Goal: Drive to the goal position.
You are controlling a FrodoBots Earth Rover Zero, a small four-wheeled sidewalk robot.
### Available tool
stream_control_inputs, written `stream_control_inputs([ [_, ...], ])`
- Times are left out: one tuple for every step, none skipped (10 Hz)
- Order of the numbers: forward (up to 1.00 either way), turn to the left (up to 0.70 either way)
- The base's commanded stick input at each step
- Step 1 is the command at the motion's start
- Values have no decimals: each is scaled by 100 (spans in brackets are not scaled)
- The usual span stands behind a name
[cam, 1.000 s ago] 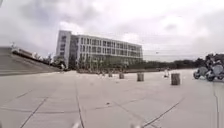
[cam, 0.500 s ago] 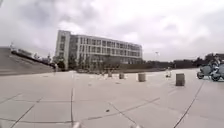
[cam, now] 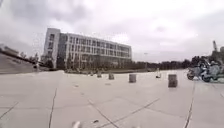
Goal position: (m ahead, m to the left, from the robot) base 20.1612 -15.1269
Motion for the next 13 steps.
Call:
stream_control_inputs([
  [70, 0],
  [70, 0],
  [70, -1],
  [70, -16],
  [70, -33],
  [70, -33],
  [70, -33],
  [70, -33],
  [70, -33],
  [70, -33],
  [70, -33],
  [70, -33],
  [70, -31],
])
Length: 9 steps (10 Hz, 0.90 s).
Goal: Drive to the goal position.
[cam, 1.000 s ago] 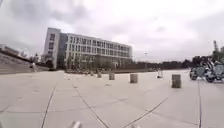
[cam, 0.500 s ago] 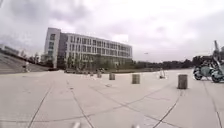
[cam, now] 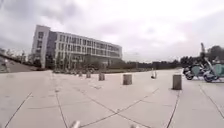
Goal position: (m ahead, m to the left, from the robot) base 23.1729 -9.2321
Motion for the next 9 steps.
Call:
stream_control_inputs([
  [70, -11],
  [70, 0],
  [70, 0],
  [70, 0],
  [70, 0],
  [70, 0],
  [70, 0],
  [70, 0],
  [70, 0],
])
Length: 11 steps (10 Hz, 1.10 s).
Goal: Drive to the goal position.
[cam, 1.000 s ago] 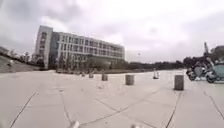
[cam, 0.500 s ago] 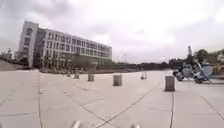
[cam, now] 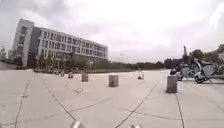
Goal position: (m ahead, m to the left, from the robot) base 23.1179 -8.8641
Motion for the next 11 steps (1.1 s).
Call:
stream_control_inputs([
  [70, 0],
  [70, -2],
  [70, -17],
  [70, -27],
  [70, -33],
  [70, -33],
  [70, -33],
  [70, -33],
  [70, -33],
  [70, -33],
  [70, -33],
])
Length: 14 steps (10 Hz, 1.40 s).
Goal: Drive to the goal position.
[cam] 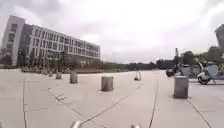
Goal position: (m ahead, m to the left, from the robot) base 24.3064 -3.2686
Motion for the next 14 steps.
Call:
stream_control_inputs([
  [70, -32],
  [70, -11],
  [70, -2],
  [70, 0],
  [70, 0],
  [70, 0],
  [70, 0],
  [70, 0],
  [70, 0],
  [70, 0],
  [70, 0],
  [70, 0],
  [70, 0],
  [70, 0],
])
